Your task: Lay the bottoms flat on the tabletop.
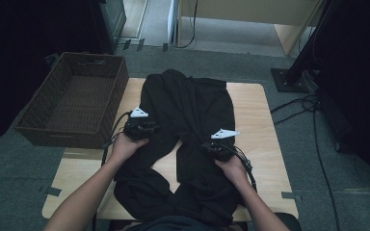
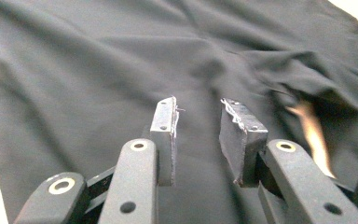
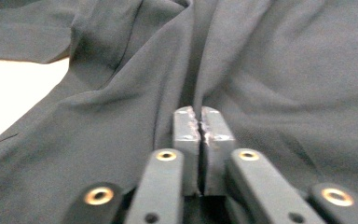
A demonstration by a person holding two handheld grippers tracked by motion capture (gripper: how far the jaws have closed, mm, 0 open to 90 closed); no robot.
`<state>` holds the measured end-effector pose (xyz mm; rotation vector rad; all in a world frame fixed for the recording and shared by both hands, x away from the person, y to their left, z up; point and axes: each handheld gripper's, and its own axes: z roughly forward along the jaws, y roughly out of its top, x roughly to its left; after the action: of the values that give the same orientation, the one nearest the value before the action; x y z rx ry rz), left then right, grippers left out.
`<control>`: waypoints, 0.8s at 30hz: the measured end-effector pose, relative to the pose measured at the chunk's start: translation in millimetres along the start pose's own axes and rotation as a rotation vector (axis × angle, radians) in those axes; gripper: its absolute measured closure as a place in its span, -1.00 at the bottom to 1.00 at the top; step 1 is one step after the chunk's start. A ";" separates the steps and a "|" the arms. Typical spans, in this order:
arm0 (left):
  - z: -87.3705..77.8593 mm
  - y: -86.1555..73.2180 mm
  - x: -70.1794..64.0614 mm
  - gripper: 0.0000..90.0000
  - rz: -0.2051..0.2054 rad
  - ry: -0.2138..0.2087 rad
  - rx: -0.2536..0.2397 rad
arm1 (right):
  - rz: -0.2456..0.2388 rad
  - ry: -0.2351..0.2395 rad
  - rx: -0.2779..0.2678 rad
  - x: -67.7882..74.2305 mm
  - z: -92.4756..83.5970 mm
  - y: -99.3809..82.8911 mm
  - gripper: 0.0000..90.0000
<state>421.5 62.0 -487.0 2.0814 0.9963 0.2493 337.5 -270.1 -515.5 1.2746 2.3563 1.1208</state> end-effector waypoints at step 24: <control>23.2 -11.4 3.1 1.00 0.103 0.049 0.057 | 0.099 -0.036 -0.071 -30.1 2.8 22.2 0.31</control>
<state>428.2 55.0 -511.1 2.1910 0.9358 0.3291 370.4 -285.2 -505.7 1.3877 2.2284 1.1891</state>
